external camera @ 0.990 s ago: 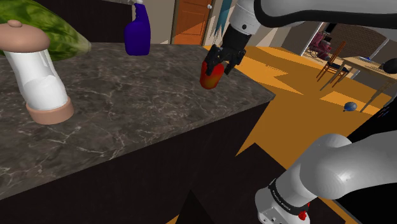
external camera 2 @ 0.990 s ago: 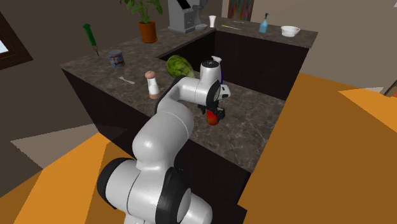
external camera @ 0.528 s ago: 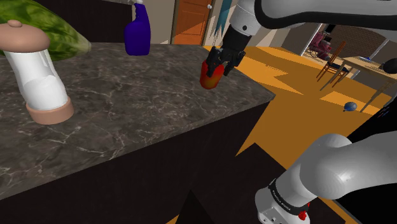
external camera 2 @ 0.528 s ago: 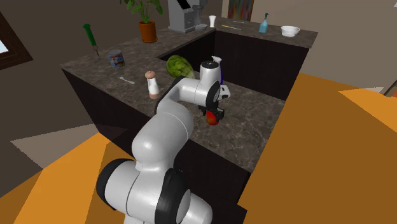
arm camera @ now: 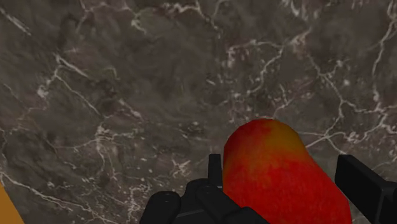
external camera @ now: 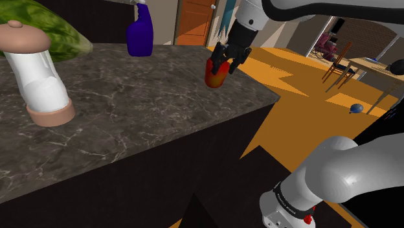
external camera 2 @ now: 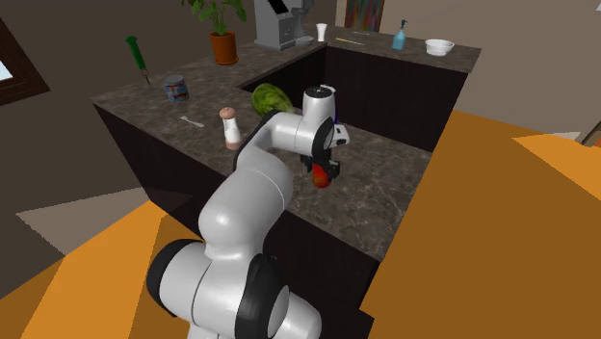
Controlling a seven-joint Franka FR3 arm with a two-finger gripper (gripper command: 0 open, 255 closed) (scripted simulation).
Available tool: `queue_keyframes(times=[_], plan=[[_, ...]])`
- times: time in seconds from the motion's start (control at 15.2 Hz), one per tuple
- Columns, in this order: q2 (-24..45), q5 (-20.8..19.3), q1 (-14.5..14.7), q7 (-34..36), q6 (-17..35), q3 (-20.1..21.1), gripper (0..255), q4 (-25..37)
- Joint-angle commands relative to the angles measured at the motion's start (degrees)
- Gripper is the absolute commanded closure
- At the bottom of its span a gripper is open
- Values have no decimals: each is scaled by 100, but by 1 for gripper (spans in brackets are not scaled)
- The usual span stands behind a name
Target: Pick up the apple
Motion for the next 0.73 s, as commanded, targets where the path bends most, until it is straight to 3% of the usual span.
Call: queue_keyframes(times=[0.0, 0.66], plan=[[19, -7, -4, 5, -153, -5, 255, 171], [163, -44, -27, 22, -899, -33, 255, 1061]])
